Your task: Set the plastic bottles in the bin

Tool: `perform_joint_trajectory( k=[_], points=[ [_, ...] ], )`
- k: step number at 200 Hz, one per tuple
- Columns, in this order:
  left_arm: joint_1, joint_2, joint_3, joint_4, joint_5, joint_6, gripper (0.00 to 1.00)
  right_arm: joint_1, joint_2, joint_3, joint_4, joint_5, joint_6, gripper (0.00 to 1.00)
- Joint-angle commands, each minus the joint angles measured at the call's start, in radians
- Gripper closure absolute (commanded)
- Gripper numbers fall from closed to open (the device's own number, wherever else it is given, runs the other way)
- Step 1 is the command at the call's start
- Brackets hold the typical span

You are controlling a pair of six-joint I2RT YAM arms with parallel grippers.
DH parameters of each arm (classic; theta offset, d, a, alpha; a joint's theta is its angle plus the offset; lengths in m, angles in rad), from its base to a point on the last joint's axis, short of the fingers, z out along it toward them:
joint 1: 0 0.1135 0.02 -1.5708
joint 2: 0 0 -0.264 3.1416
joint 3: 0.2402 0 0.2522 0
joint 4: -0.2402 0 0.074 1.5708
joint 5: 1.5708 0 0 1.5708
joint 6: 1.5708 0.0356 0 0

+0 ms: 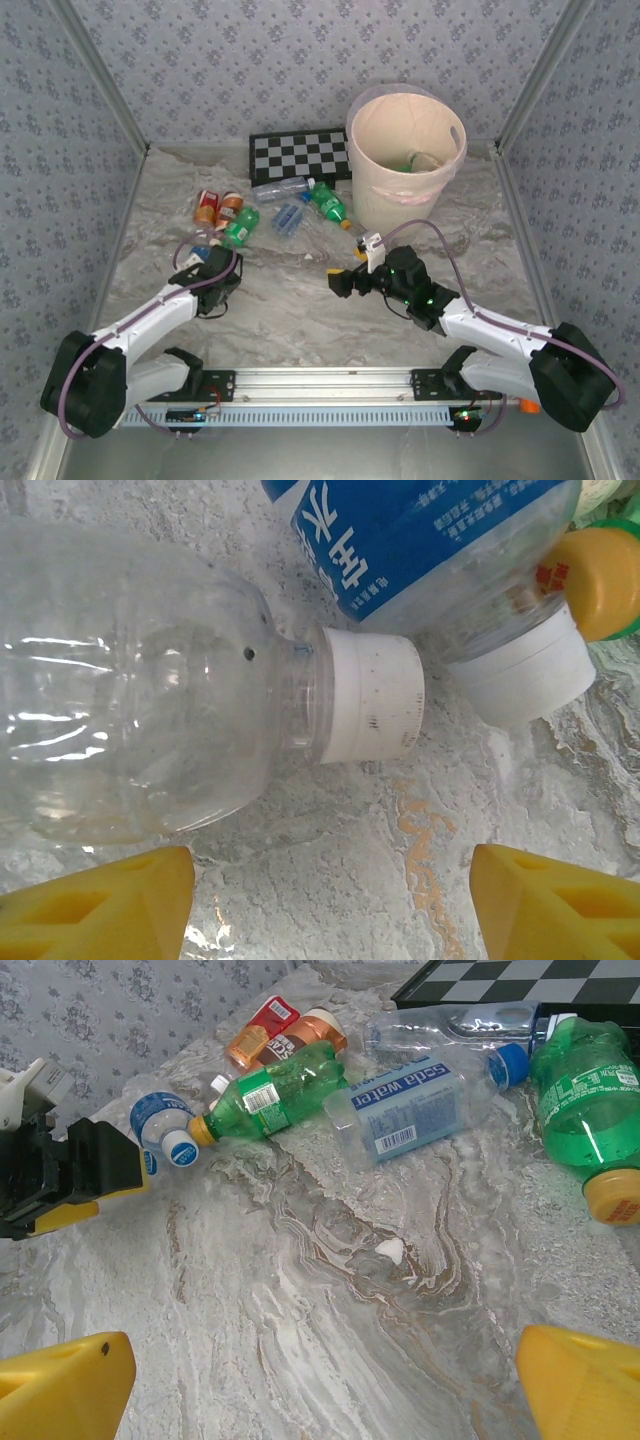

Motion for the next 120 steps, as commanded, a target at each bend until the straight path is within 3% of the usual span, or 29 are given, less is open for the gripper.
perform_joint_trajectory(
  k=[1, 55, 101, 120],
  points=[
    [0.007, -0.056, 0.027, -0.065, -0.015, -0.025, 0.26, 0.008, -0.018, 0.009, 0.001, 0.015, -0.01, 0.0],
    [0.055, -0.224, 0.045, -0.283, -0.098, -0.1, 0.23, 0.008, -0.017, 0.009, 0.002, 0.012, -0.007, 0.0],
    [0.31, -0.249, 0.011, -0.287, 0.042, -0.025, 0.22, 0.008, -0.024, 0.006, 0.002, 0.014, -0.008, 0.0],
    [0.383, -0.25, 0.016, -0.28, 0.051, 0.016, 0.21, 0.009, -0.027, 0.005, 0.001, 0.018, -0.009, 0.0]
  ],
)
